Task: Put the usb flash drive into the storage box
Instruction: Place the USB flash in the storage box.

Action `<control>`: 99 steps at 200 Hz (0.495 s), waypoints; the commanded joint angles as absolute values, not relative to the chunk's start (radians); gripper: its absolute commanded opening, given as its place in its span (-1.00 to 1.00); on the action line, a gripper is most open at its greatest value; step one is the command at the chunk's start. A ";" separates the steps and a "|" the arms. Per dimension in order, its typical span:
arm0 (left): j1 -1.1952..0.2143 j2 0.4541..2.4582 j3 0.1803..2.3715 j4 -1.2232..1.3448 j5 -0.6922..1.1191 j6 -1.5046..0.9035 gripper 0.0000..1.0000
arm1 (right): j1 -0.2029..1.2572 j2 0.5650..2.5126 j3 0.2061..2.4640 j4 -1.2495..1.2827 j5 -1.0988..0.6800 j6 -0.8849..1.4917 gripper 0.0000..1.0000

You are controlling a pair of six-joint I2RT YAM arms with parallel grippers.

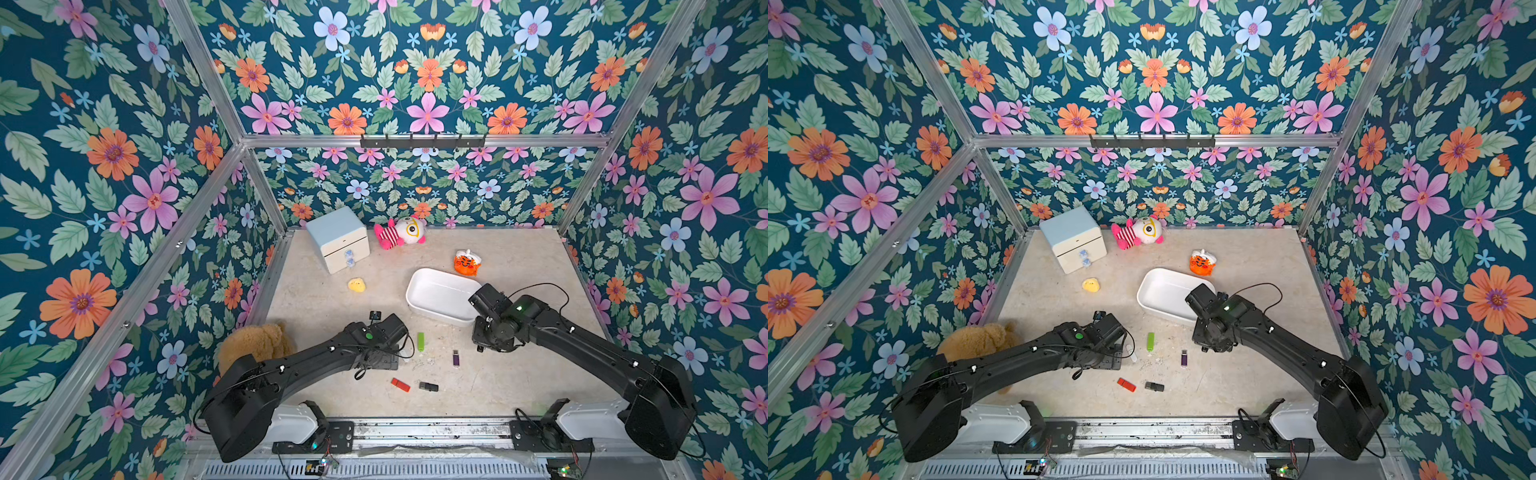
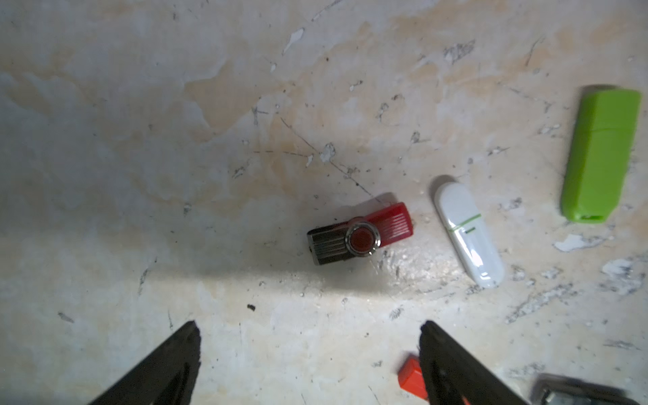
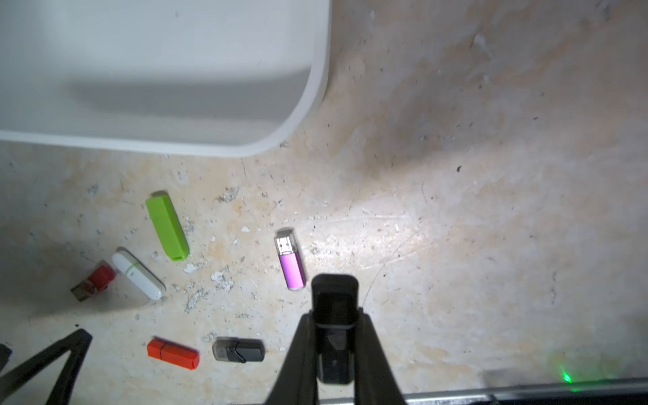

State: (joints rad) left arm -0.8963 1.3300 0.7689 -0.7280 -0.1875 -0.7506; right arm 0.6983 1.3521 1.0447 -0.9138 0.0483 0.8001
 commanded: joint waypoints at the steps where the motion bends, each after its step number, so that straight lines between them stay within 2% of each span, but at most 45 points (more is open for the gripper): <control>1: -0.884 1.349 0.773 -0.701 -0.187 -0.699 0.98 | 0.643 1.398 1.122 -0.941 0.051 0.692 -1.00; 35: -0.853 1.387 0.778 -0.691 -0.187 -0.673 0.98 | 0.566 1.548 1.291 -0.949 0.041 0.599 -1.00; 99: -0.760 1.376 0.751 -0.637 -0.132 -0.613 0.98 | 0.532 1.840 1.536 -0.954 0.058 0.512 -1.00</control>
State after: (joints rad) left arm -0.7841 1.3796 0.7540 -0.6628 -0.1581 -0.6518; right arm 0.5426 1.7683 1.4773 -0.9325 0.0433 0.5659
